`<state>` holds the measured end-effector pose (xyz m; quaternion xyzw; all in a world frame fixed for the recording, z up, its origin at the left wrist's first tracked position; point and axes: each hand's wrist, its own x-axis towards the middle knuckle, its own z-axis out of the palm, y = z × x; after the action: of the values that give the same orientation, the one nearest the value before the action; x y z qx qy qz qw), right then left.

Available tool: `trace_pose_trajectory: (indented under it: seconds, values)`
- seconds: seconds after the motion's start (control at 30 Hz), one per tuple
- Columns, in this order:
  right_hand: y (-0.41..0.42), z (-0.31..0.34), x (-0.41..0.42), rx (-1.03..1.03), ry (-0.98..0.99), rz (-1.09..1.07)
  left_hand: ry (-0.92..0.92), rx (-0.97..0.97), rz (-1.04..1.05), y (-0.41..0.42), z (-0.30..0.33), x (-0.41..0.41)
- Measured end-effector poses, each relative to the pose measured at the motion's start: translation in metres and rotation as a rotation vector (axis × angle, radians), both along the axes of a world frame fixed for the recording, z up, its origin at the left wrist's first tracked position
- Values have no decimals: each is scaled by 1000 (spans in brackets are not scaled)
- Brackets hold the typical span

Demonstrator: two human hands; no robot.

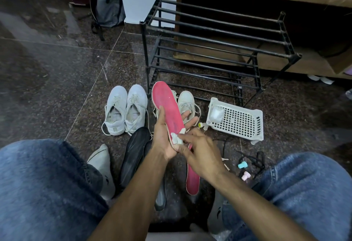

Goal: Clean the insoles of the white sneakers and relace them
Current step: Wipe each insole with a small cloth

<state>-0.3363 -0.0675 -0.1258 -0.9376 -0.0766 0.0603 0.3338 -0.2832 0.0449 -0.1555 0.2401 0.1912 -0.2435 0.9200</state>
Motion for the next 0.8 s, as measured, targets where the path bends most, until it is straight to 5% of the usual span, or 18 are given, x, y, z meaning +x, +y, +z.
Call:
trace_pose_trajectory:
  seconds: [0.27, 0.5, 0.8]
  values:
    - [3, 13, 38, -137, -150, -104, -13, -67, -67, -11, 4, -7]
    - [6, 11, -8, -27, -73, -36, -24, -92, 12, -1, -1, 3]
    - [0, 20, 25, -133, -118, -73, -14, -95, -69, -10, 4, -10]
